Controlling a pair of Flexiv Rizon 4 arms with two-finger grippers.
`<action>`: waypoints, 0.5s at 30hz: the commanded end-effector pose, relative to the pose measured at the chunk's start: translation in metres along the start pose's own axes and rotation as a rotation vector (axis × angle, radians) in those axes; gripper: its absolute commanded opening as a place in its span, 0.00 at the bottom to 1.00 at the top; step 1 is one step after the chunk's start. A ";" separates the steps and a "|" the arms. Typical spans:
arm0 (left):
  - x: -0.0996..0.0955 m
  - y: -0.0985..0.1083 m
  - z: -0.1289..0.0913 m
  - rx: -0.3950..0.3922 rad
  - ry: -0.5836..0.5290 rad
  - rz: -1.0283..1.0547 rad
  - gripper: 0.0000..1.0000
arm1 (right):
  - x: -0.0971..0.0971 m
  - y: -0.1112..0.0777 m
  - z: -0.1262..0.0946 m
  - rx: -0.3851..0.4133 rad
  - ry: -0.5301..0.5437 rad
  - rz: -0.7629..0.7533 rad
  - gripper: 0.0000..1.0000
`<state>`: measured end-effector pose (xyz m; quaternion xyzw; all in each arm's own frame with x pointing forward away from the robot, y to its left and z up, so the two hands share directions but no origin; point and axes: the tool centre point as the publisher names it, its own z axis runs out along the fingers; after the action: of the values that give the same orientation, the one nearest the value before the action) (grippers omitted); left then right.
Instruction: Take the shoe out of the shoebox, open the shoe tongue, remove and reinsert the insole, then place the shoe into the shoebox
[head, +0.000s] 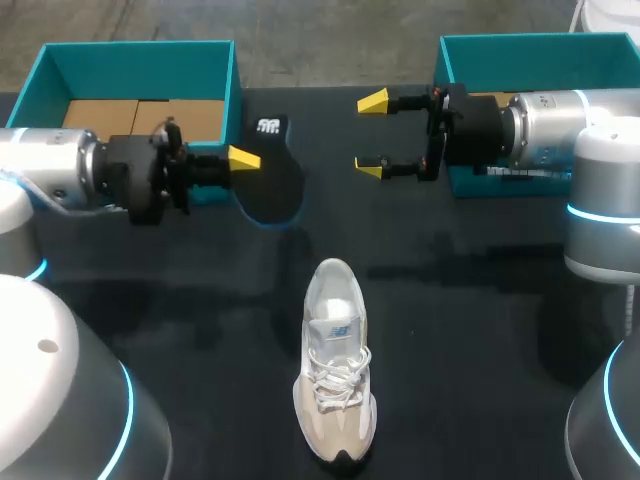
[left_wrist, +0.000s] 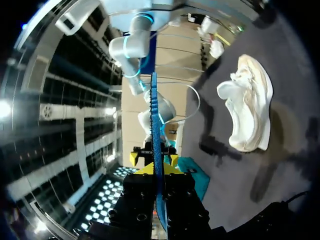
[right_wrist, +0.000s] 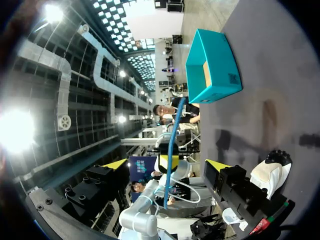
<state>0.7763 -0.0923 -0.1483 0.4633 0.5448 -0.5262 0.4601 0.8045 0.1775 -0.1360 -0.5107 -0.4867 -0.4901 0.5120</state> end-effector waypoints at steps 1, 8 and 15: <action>-0.011 0.000 -0.013 -0.012 0.048 -0.178 0.00 | 0.000 -0.001 0.000 -0.001 0.000 0.000 1.00; -0.014 0.004 -0.019 0.120 0.014 -0.643 0.00 | 0.000 -0.001 0.000 -0.001 0.000 0.000 1.00; -0.009 0.009 -0.021 0.163 -0.015 -0.946 0.00 | 0.000 -0.001 0.000 -0.001 0.000 0.000 1.00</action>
<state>0.7785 -0.0712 -0.1369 0.3256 0.6384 -0.6322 0.2944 0.8044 0.1773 -0.1360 -0.5107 -0.4866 -0.4902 0.5119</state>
